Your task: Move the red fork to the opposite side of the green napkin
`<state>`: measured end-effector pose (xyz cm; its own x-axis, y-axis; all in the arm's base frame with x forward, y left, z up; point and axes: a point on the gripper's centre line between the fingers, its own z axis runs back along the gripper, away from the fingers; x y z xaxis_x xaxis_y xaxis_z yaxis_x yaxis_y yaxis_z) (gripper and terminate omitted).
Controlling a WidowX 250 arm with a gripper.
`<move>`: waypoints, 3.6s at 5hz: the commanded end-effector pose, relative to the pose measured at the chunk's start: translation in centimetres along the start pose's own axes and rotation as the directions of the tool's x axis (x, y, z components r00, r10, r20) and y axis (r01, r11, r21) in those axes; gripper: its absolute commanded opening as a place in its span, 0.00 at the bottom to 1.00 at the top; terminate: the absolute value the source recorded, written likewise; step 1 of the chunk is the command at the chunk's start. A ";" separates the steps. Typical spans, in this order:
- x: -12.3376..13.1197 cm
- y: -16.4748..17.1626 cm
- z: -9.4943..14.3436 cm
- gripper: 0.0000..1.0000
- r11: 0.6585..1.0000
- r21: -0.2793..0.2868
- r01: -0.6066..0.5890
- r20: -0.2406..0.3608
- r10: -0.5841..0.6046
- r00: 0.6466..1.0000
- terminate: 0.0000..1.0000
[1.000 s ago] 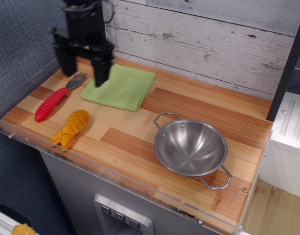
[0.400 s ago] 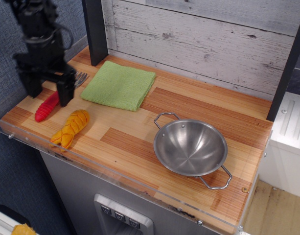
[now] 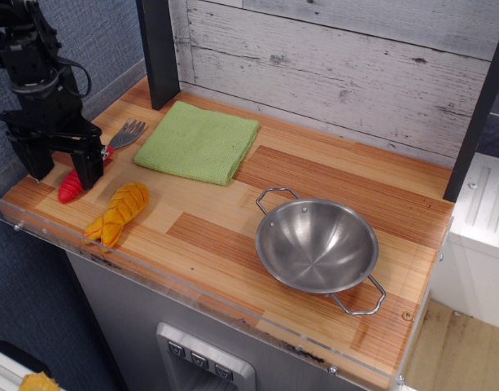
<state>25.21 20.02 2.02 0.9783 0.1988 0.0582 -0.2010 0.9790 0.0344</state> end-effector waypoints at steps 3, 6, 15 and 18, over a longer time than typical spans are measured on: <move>0.8 -0.3 -0.2 0.00 1.000 0.000 0.008 0.010 -0.008 1.000 0.00; 0.3 -2.3 7.3 0.00 0.995 -0.007 -0.095 0.074 0.095 0.993 0.00; 3.8 -16.7 2.3 0.00 0.992 -0.008 0.130 -0.182 -0.129 0.975 0.00; 3.8 -17.5 1.3 0.00 0.988 -0.031 0.150 -0.222 -0.153 0.963 0.00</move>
<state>32.37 3.86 1.50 0.9757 0.0548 -0.2121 -0.0549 0.9985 0.0053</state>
